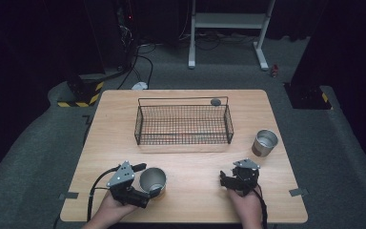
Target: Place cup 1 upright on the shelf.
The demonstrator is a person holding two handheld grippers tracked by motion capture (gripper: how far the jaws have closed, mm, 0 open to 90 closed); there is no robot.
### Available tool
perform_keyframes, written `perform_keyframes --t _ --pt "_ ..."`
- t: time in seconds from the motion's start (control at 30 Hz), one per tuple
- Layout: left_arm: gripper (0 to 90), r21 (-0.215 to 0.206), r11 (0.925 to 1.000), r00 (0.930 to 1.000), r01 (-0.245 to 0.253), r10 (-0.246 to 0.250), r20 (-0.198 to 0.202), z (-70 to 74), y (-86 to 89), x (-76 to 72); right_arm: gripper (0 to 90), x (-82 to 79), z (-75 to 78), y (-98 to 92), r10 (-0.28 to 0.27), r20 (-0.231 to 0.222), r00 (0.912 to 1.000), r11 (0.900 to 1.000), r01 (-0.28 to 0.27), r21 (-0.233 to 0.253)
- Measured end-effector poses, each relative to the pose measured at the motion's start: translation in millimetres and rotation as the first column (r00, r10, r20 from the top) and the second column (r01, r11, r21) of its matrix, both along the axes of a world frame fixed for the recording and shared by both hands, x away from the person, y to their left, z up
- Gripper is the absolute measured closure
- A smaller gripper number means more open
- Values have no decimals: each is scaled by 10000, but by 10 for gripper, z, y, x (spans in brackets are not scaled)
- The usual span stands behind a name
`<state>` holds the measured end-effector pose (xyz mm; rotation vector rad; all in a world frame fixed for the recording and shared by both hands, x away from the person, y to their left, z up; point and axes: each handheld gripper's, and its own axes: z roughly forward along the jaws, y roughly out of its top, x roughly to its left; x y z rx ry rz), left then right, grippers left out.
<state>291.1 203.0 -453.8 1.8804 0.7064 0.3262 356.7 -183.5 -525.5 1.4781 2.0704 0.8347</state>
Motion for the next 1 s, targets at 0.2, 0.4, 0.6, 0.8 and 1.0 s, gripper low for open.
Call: perform_keyframes --t 0.2,0.4,0.6,0.8,1.0 --pt "0 66 10000 10000 61 -61 2 -20 -6 0 107 0 1 1 -18 -12 10000 10000 18 7" --pt "0 128 9999 9999 114 -114 34 -49 -21 -20 107 0 1 1 -18 -12 10000 10000 18 10" --pt "0 236 9997 9999 108 -109 69 -79 -20 -28 107 -1 1 1 -16 -12 10000 10000 16 8" --pt "0 441 9990 9999 107 -106 -33 -157 -14 -12 107 0 1 1 -18 -14 10000 10000 18 10" --pt "0 516 9985 9997 161 -153 -163 -198 -17 -4 108 -2 1 2 -31 -9 10000 10000 31 -2"
